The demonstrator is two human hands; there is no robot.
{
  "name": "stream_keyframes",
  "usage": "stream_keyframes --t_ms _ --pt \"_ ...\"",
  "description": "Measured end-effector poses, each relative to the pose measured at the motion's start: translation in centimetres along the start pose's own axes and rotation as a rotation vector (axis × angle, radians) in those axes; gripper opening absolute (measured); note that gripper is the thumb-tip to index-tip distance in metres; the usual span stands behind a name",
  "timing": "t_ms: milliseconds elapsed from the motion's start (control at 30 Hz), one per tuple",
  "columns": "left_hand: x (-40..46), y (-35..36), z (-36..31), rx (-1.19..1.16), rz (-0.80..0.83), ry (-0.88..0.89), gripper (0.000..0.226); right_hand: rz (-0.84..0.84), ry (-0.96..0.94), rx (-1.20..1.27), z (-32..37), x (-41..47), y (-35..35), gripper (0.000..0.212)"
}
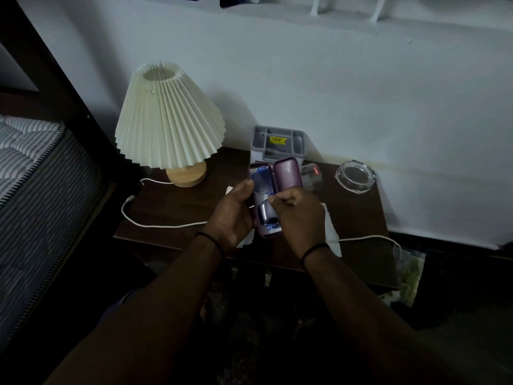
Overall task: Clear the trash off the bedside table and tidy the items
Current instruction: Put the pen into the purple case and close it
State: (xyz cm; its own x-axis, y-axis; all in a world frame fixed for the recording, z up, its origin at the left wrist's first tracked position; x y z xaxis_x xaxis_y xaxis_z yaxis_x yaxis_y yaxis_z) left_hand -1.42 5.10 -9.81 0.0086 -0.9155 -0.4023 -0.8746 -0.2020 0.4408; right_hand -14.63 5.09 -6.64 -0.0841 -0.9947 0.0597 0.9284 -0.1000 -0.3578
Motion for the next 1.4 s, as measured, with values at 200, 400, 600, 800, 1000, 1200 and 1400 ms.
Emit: stream_keyframes --t_ms 200,400,600,800,1000,1200,1400 --pt "0.1 0.1 0.1 -0.001 0.008 0.003 0.042 0.025 -0.216 -0.373 1.5 -0.6 -0.1 0.020" --pt "0.4 -0.1 0.1 -0.040 0.008 -0.013 0.036 -0.057 -0.427 -0.272 3.0 -1.3 -0.5 0.016" --pt "0.6 -0.6 -0.2 -0.108 0.003 -0.040 0.052 -0.283 -0.435 -0.261 2.7 -0.5 -2.1 0.023" --pt "0.2 -0.2 -0.3 -0.087 0.029 -0.056 0.052 -0.201 -0.081 -0.028 0.9 0.2 -1.7 0.024" --pt "0.3 -0.1 -0.3 -0.100 0.098 -0.095 0.055 -0.159 -0.023 0.195 1.2 -0.1 -1.4 0.022" --pt "0.6 -0.3 -0.1 -0.057 0.164 -0.088 0.053 -0.038 -0.065 0.302 1.0 -0.4 -0.2 0.024" --pt "0.9 -0.2 0.0 0.032 0.200 -0.029 0.046 -0.008 -0.151 0.077 0.4 -0.7 0.6 0.041"
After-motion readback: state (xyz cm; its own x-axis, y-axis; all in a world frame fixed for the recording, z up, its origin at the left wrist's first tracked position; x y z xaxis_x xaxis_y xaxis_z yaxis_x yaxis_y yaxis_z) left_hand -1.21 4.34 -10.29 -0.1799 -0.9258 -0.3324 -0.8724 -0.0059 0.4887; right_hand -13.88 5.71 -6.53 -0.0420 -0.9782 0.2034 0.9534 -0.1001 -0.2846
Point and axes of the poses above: each hand's wrist, its own x-axis towards the middle knuckle, its own y-axis out of the palm, z = x × y, the point moved 3 cm from there along x, towards the middle knuckle, and after that the axes turned 10 degrees about x, right-handed, at the moved point
